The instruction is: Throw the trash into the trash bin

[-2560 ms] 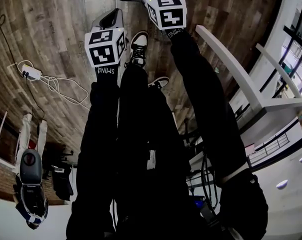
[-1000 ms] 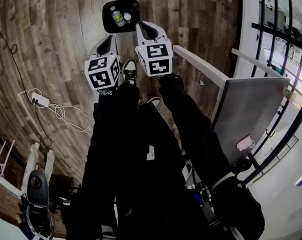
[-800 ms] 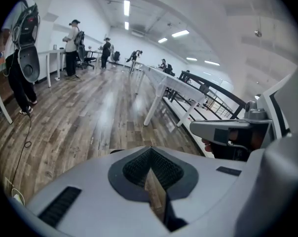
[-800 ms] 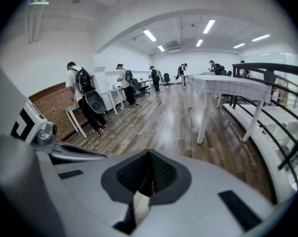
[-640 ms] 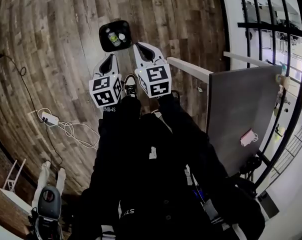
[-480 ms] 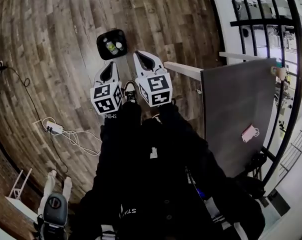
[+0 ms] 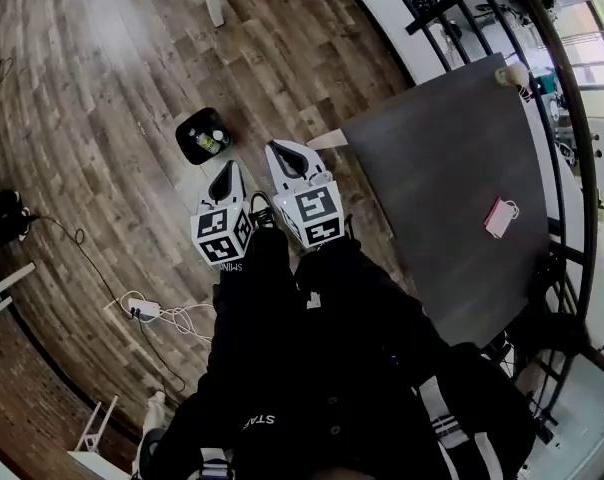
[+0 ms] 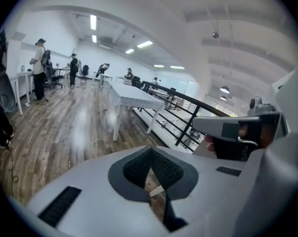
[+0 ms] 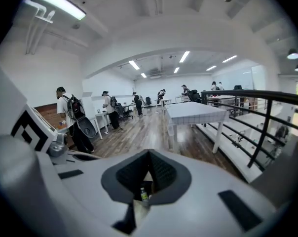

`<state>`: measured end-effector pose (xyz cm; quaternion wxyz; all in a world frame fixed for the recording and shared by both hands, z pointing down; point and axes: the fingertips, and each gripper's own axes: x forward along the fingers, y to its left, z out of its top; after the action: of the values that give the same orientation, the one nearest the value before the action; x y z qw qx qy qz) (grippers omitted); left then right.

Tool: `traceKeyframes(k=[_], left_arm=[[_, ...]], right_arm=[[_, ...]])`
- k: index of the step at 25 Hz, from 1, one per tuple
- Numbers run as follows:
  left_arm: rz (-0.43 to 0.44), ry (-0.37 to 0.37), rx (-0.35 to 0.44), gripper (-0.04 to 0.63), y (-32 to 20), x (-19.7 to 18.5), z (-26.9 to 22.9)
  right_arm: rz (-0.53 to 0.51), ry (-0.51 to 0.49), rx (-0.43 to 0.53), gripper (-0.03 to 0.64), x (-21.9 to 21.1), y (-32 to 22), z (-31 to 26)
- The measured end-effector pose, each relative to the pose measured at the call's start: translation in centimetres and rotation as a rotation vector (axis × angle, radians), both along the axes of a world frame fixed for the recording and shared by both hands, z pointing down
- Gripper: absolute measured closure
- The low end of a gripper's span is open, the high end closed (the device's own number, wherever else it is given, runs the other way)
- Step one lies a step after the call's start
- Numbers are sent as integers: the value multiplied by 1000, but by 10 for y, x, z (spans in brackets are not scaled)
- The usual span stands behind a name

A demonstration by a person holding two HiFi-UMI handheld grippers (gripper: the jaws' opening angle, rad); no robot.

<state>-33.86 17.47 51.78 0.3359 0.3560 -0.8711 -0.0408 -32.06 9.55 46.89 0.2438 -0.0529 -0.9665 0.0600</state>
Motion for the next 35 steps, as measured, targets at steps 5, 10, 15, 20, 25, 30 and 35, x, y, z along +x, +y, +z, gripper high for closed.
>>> traceKeyframes(k=[5, 10, 15, 20, 25, 30, 35], left_arm=[[168, -49, -11, 595, -52, 50, -38], [254, -64, 51, 595, -114, 103, -83], [418, -119, 100, 595, -180, 153, -124], [540, -143, 143, 595, -234, 214, -156], [705, -155, 184, 595, -286, 298, -178], [843, -156, 229, 595, -329, 376, -200], [960, -167, 274, 595, -362, 448, -216]], right_arm=[[131, -43, 14, 601, 64, -50, -45], [242, -87, -3, 601, 126, -106, -86], [379, -156, 17, 601, 184, -158, -126], [516, -163, 42, 601, 259, -203, -153], [715, -176, 82, 601, 358, -248, -172], [872, -177, 117, 601, 441, -285, -188], [1003, -189, 151, 601, 521, -305, -201]])
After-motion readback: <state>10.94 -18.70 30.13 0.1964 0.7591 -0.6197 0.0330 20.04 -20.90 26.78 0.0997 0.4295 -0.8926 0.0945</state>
